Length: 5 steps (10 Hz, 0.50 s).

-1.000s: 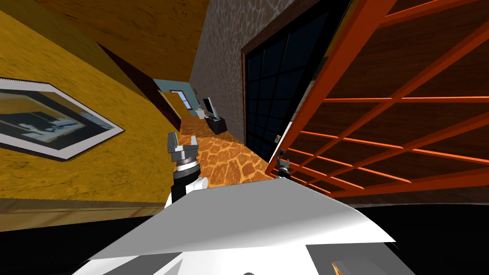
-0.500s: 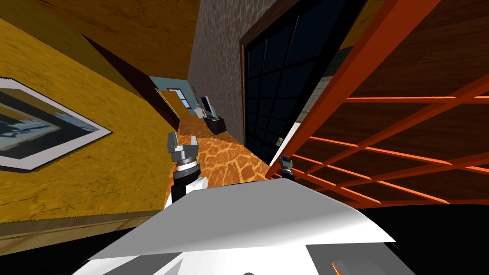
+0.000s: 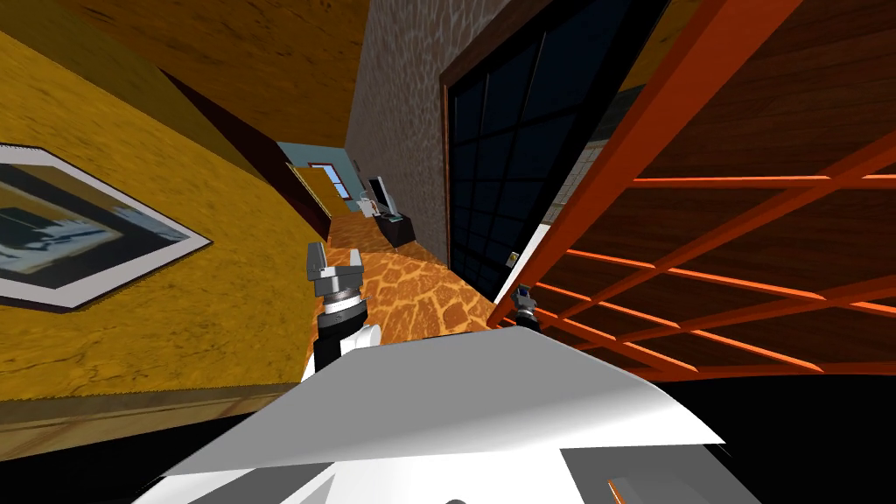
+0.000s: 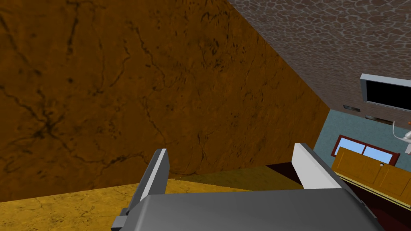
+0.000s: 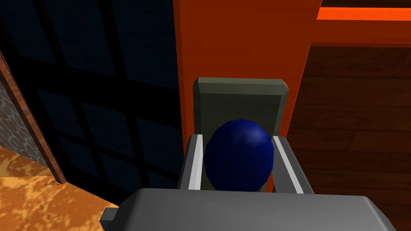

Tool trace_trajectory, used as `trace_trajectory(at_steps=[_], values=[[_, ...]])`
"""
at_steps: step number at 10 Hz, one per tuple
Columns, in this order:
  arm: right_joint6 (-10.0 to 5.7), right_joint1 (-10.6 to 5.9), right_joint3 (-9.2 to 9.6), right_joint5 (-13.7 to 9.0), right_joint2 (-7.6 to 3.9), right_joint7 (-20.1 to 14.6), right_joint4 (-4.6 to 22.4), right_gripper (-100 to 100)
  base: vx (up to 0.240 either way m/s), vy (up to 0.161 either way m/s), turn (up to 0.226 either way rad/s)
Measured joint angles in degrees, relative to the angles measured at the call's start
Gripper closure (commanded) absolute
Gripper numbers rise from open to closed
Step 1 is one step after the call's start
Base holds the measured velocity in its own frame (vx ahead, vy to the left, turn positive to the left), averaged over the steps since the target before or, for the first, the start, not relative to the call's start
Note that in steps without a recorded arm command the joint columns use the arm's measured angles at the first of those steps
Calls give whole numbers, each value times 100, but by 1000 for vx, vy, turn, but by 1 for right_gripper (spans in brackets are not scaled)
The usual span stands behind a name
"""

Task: Pull the door open

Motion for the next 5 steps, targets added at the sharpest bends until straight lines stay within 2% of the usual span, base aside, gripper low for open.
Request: trace_trajectory(at_steps=[2,5], values=[[-18,-22,40,27,-31,-42,20,100,-129,9,46],[52,44,184,103,-57,-88,-169,100,-196,-4,61]])
